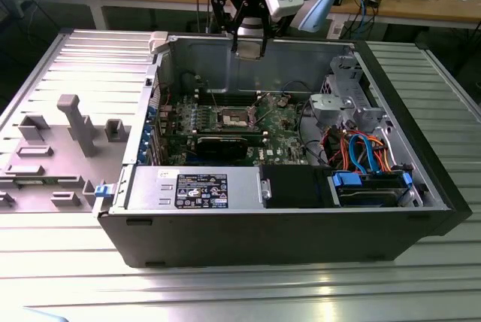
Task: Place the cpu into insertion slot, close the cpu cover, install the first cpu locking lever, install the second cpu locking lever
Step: 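Place the cpu into insertion slot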
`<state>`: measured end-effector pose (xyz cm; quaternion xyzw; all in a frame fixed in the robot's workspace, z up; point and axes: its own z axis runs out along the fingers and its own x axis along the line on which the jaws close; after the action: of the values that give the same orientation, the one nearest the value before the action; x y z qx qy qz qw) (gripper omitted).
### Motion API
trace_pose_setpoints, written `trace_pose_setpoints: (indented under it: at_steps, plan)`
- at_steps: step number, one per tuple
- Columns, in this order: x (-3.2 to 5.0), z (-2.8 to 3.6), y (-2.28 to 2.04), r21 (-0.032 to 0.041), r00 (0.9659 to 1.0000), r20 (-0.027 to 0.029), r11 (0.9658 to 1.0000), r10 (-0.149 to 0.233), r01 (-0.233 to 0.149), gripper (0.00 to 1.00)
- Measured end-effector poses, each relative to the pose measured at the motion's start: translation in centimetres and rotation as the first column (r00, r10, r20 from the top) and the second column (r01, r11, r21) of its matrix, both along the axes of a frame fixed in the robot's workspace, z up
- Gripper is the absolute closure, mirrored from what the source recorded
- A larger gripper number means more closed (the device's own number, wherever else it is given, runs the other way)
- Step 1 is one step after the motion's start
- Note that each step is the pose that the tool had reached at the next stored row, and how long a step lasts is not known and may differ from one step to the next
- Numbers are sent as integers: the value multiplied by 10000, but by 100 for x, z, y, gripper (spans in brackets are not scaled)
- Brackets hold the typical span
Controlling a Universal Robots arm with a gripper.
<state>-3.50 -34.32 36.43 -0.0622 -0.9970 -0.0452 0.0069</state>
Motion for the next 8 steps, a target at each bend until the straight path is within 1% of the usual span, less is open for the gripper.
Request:
trace_pose_setpoints:
  at_steps: [8]
  plan:
    - [0,0,0,0,10000,1,10000,-18,18,45]
